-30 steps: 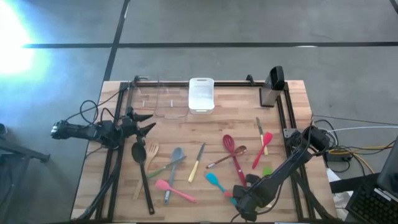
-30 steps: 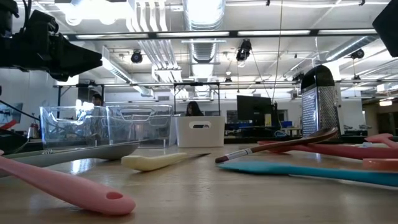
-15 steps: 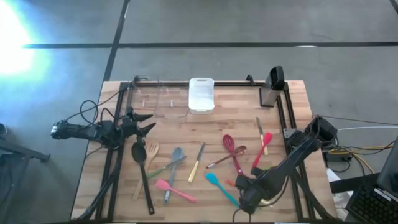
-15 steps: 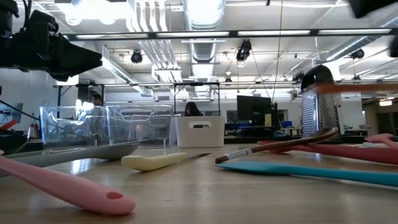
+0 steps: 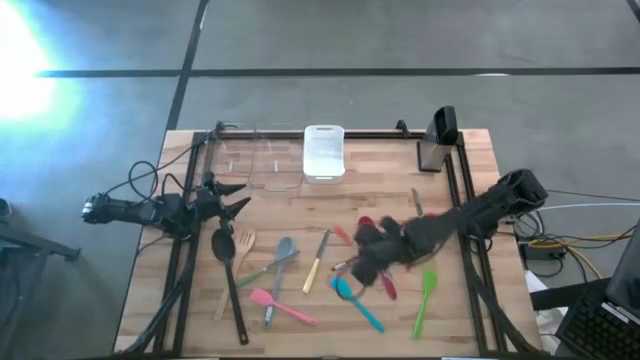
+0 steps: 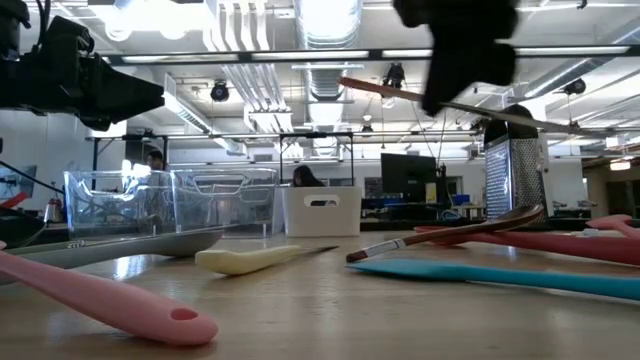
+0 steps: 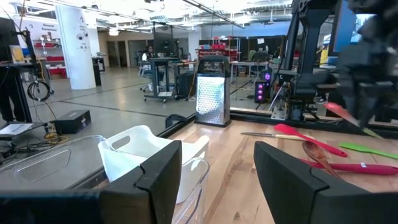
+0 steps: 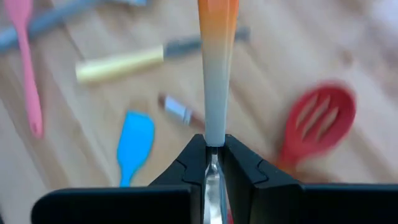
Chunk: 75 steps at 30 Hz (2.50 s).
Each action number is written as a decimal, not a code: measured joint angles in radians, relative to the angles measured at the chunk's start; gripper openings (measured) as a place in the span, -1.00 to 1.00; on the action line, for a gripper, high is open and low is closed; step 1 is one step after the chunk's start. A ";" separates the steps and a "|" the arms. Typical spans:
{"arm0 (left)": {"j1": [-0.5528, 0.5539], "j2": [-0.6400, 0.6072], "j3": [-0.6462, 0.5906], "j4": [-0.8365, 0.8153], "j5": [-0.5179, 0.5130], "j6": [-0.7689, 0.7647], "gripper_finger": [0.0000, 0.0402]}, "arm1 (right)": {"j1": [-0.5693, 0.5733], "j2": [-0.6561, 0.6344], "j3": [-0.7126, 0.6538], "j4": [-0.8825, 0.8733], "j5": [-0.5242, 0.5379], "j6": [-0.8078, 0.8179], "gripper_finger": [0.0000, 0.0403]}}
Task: Pick & Place Kitchen Items
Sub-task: Put the orange table knife into the white bin
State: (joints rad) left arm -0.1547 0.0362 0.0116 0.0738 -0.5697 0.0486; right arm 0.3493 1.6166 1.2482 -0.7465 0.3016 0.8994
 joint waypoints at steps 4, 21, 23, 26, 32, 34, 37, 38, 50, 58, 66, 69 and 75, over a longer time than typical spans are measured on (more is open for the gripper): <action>0.000 0.000 0.000 0.000 0.000 0.000 0.02 | -0.099 -0.026 0.010 0.085 -0.003 -0.141 -0.89; 0.000 0.000 0.000 0.000 0.000 0.000 0.02 | -0.526 -0.024 0.071 0.439 -0.146 -0.335 -0.89; 0.000 0.000 0.000 0.000 0.000 0.000 0.02 | -0.573 -0.010 0.071 0.502 -0.179 -0.335 -0.89; 0.000 0.000 0.000 0.000 0.000 0.000 0.02 | -0.640 0.010 0.071 0.567 -0.214 -0.335 -0.89; 0.000 0.000 0.000 0.000 0.000 0.000 0.02 | -0.745 0.070 0.071 0.645 -0.229 -0.331 -0.89; 0.000 0.000 0.000 0.000 0.000 0.000 0.02 | -0.770 0.098 0.071 0.676 -0.242 -0.330 -0.89; 0.000 0.000 0.000 0.000 0.000 0.000 0.02 | -0.804 0.136 0.072 0.700 -0.255 -0.327 -0.89; 0.000 0.000 0.000 0.000 0.000 0.000 0.02 | -0.813 0.151 0.078 0.700 -0.255 -0.327 -0.89; 0.000 0.000 0.000 0.000 0.000 0.000 0.02 | -0.863 0.367 0.322 0.542 -0.270 -0.382 -0.89; 0.000 0.000 0.000 0.000 0.000 0.000 0.02 | -0.867 0.501 0.501 0.306 -0.223 -0.428 -0.89; 0.000 0.000 0.000 0.000 0.000 0.000 0.02 | -0.867 0.545 0.508 0.290 -0.221 -0.427 -0.89; 0.000 0.000 0.000 0.000 0.000 0.000 0.02 | -0.867 0.546 0.506 0.281 -0.202 -0.423 -0.89; 0.000 0.000 0.000 0.000 0.000 0.000 0.02 | -0.866 0.547 0.499 0.273 -0.196 -0.413 -0.89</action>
State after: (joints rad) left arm -0.1547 0.0363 0.0119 0.0738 -0.5697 0.0486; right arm -0.5171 2.1635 1.7470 -0.4731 0.1051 0.4863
